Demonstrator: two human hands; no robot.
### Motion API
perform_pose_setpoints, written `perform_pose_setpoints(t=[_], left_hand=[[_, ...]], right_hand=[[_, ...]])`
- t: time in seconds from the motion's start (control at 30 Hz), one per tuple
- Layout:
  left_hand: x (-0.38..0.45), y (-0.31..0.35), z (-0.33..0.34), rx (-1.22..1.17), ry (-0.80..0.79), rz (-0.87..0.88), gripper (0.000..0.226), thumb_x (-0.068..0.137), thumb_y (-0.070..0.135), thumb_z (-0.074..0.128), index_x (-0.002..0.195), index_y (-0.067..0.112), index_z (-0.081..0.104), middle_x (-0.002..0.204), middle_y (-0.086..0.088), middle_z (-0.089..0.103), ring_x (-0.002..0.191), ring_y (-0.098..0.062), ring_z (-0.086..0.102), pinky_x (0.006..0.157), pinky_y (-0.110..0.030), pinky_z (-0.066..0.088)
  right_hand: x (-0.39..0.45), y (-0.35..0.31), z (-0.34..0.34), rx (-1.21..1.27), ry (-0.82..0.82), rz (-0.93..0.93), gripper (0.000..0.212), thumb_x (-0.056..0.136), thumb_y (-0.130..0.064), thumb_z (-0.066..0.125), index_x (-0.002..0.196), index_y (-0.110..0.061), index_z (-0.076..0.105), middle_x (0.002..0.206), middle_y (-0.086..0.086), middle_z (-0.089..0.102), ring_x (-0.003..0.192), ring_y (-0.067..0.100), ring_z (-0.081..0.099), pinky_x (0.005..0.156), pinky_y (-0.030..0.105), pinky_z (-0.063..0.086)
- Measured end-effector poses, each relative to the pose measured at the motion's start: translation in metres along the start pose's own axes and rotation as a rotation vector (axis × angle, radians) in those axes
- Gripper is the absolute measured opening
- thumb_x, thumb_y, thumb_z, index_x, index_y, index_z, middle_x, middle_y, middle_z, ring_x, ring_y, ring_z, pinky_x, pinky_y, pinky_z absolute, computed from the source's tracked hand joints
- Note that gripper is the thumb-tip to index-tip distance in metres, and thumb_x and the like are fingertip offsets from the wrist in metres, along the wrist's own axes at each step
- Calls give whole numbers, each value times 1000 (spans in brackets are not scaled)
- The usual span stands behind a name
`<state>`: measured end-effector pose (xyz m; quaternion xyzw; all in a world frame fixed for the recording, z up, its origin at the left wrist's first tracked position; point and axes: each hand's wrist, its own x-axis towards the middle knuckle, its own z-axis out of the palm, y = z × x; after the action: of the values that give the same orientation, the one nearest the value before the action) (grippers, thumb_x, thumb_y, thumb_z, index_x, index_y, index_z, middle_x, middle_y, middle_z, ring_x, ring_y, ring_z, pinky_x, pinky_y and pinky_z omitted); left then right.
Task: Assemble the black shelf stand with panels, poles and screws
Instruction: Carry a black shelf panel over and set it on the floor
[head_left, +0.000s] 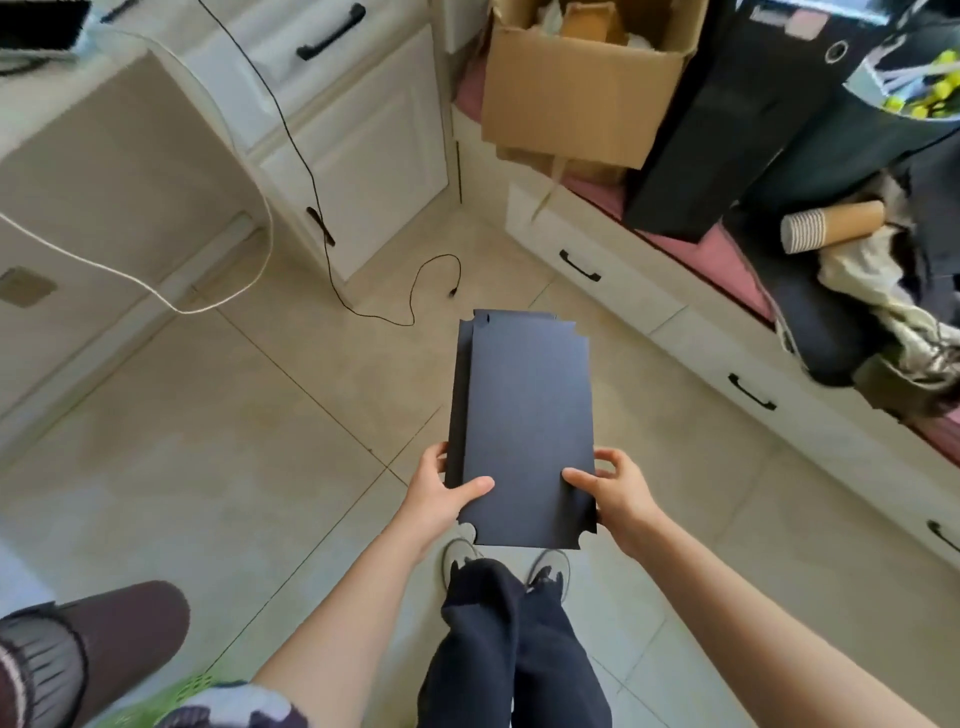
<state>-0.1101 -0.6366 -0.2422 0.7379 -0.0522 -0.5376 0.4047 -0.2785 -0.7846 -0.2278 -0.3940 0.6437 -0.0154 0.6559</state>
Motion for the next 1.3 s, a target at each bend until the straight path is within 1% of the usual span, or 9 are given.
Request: perform_pose_setpoints(t=[0.2, 0.37, 0.53, 0.73, 0.9, 1.03, 1.13, 1.2, 1.3], left_hand=[[118, -70, 31, 59, -31, -91, 85, 80, 27, 85, 148, 21, 34, 143, 0, 53, 119, -16, 60, 104, -42, 51], [217, -135, 56, 125, -69, -137, 88, 83, 28, 82, 151, 16, 29, 143, 2, 49, 112, -15, 58, 95, -32, 51], [304, -197, 72, 221, -92, -147, 85, 84, 34, 80, 151, 17, 30, 143, 3, 47, 114, -13, 50, 102, -30, 44], [383, -244, 87, 248, -131, -149, 80, 88, 25, 77, 151, 15, 28, 134, 3, 51, 108, -14, 56, 95, -30, 50], [427, -261, 97, 277, -131, -138, 78, 91, 23, 73, 152, 14, 25, 125, 3, 48, 106, -13, 52, 74, -15, 48], [453, -269, 100, 286, -115, -129, 80, 89, 23, 75, 152, 16, 26, 137, -3, 51, 107, -14, 54, 70, -14, 49], [465, -273, 101, 299, -110, -130, 78, 90, 20, 75, 152, 17, 27, 126, 2, 50, 102, -12, 54, 59, -10, 48], [470, -275, 102, 334, -97, -128, 77, 89, 18, 76, 151, 16, 30, 127, 3, 49, 106, -14, 54, 70, -11, 49], [480, -281, 104, 462, -50, -113, 73, 86, 21, 78, 148, 13, 39, 139, -4, 43, 118, -20, 52, 97, -27, 46]], right_hand=[[123, 67, -3, 37, 40, 79, 39, 88, -7, 71, 119, -14, 48, 96, 12, 67, 69, 25, 61, 44, 26, 36], [233, 131, 4, 87, 60, 150, 41, 88, -6, 71, 120, -13, 45, 93, 11, 65, 70, 25, 62, 52, 30, 42], [326, 186, 12, 109, 64, 215, 43, 89, -5, 70, 120, -13, 42, 92, 10, 63, 71, 24, 60, 58, 35, 47], [413, 228, 20, 82, 59, 213, 36, 90, -2, 67, 118, -9, 46, 81, 10, 60, 66, 21, 56, 56, 33, 44], [465, 243, 25, 63, 51, 174, 38, 91, -5, 67, 120, -12, 44, 92, 8, 63, 73, 21, 57, 63, 35, 48], [491, 247, 27, 62, 57, 139, 37, 90, -4, 67, 119, -13, 46, 95, 10, 65, 72, 22, 57, 55, 32, 42], [503, 251, 28, 66, 42, 133, 38, 90, -4, 68, 120, -13, 46, 102, 12, 67, 74, 23, 61, 53, 29, 43], [510, 255, 30, 77, 33, 134, 40, 88, -3, 69, 120, -14, 47, 106, 13, 68, 82, 25, 64, 61, 32, 48], [517, 261, 33, 66, 20, 127, 42, 87, -1, 69, 121, -12, 46, 109, 13, 65, 92, 28, 65, 74, 38, 52]])
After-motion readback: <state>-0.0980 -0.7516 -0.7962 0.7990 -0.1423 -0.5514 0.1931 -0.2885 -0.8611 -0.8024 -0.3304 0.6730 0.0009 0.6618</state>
